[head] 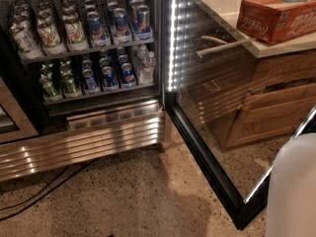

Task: Close right fridge door

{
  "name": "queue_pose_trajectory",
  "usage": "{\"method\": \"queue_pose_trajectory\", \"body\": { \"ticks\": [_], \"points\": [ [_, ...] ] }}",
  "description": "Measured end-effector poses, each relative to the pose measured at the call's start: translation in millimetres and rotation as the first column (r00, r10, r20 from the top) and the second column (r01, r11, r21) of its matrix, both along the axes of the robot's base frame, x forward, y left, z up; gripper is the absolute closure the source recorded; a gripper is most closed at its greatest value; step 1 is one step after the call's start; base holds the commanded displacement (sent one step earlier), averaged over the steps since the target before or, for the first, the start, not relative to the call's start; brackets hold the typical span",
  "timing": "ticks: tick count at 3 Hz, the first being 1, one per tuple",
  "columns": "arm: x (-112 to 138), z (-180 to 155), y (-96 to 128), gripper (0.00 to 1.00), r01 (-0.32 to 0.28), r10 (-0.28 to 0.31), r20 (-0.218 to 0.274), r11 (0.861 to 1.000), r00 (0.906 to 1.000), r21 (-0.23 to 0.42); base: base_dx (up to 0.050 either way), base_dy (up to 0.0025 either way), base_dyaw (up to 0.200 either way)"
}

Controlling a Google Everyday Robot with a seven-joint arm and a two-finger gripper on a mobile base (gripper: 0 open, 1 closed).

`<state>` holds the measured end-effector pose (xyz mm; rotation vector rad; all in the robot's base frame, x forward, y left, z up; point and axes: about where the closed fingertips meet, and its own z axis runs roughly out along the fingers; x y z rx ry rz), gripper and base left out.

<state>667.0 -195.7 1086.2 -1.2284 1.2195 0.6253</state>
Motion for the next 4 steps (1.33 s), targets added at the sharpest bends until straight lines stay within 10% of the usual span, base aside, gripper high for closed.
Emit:
{"method": "queue_pose_trajectory", "body": {
  "ticks": [2,4],
  "points": [
    [0.0,0.0,0.0,0.0,0.0,0.0,0.0,1.0,1.0,0.0,-0.05,-0.00003,0.0],
    [0.0,0.0,0.0,0.0,0.0,0.0,0.0,1.0,1.0,0.0,0.0,0.00004,0.198]
  ]
}}
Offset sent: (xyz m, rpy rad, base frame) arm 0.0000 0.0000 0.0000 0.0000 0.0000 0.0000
